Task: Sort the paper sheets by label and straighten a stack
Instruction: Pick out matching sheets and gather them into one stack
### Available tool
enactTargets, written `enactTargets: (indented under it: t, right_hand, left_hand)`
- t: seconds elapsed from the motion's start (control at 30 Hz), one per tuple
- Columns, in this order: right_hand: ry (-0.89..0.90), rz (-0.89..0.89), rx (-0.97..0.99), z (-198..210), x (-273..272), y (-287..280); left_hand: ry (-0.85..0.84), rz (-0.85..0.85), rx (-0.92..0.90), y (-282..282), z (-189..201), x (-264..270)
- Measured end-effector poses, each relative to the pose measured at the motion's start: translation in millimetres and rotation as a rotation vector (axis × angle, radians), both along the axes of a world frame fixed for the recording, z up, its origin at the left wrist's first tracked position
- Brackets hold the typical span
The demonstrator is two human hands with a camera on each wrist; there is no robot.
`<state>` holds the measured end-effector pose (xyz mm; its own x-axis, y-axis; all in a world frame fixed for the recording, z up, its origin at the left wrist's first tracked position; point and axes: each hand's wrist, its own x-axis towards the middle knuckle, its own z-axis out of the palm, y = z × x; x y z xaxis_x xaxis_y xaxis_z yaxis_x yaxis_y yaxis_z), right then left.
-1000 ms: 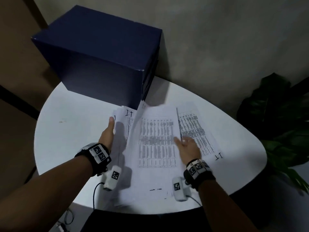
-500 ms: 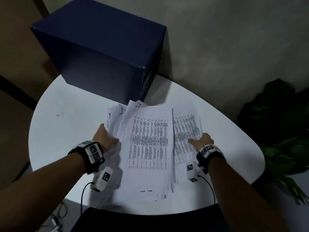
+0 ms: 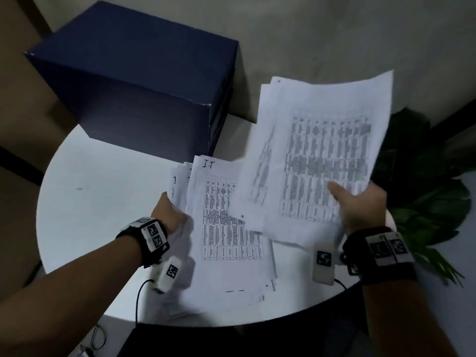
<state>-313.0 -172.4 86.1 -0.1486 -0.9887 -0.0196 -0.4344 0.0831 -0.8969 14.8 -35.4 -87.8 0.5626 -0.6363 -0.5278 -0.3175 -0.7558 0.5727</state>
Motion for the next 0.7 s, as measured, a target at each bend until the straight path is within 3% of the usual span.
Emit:
enactTargets:
  t: [0.13,0.2,0.37,0.47,0.57,0.63,0.7]
  right_hand:
    - [0.041,0.062,0.343,-90,15,30]
    - [0.09,0.044,0.443,-121,23,49]
    - [0.303,0.091,0.506,-140,7,59]
    - [0.455,0.119,0.421,-149,-5,41]
    - [0.538,0.334,0.403,-161,5,24]
    - [0.527,0.365,0.438,-166,16,15]
    - [0.48,0.356,0.405,-168,24,7]
  left_hand:
    - [0.066,-0.126,-0.088,-17,2,-30]
    - [0.127,-0.107,-0.076,-21,-1,-40]
    - [0.479,0.271,-0.076,-23,-13,-27]
    - [0.494,0.113,-0.077,-24,10,-44]
    - [0.466,-0.079,-0.099,-20,6,-63]
    - [0.507,-0.065,-0.066,-21,-6,-62]
    - [0.633,0.089,-0.069,-28,2,-60]
